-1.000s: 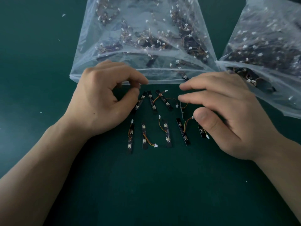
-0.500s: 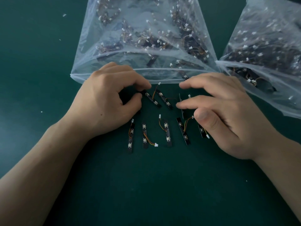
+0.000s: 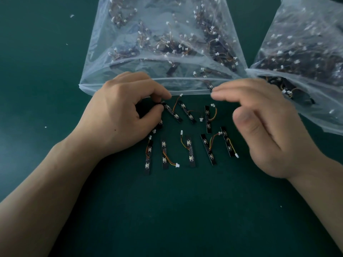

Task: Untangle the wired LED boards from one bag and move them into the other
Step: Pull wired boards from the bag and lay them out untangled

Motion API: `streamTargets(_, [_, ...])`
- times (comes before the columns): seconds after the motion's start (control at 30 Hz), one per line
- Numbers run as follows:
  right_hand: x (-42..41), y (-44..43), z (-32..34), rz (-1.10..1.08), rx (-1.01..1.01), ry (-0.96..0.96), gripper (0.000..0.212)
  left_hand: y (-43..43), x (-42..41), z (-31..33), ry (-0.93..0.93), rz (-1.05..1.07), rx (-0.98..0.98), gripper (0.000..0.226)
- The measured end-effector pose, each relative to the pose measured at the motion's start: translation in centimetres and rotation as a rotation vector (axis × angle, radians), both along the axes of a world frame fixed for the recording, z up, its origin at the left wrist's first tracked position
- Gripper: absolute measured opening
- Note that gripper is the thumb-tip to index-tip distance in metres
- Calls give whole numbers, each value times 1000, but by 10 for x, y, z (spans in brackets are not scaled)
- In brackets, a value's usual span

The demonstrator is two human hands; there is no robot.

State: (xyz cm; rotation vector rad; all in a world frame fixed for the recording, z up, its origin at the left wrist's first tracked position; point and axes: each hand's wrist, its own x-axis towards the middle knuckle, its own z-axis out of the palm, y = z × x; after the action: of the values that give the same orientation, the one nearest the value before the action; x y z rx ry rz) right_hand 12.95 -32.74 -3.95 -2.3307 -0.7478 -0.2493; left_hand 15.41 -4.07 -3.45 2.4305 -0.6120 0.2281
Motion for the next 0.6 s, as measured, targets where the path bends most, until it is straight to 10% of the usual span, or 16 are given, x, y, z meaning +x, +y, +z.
streamTargets(0.6, [0, 1, -2, -25, 2, -17, 52, 1, 0, 0, -36, -50, -8, 18])
